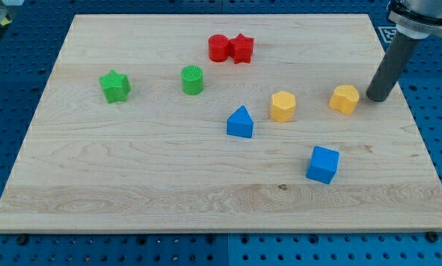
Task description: Push the heart into the hexagon
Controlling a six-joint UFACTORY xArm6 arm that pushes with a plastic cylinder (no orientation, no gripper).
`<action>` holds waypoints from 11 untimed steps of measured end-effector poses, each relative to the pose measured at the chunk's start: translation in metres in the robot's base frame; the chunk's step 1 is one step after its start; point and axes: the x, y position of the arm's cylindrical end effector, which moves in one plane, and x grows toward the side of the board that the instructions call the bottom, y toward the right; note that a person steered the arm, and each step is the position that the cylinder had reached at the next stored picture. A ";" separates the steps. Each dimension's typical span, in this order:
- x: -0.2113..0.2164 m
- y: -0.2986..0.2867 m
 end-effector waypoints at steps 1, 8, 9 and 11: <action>0.004 -0.001; -0.001 -0.113; -0.007 -0.126; 0.002 -0.048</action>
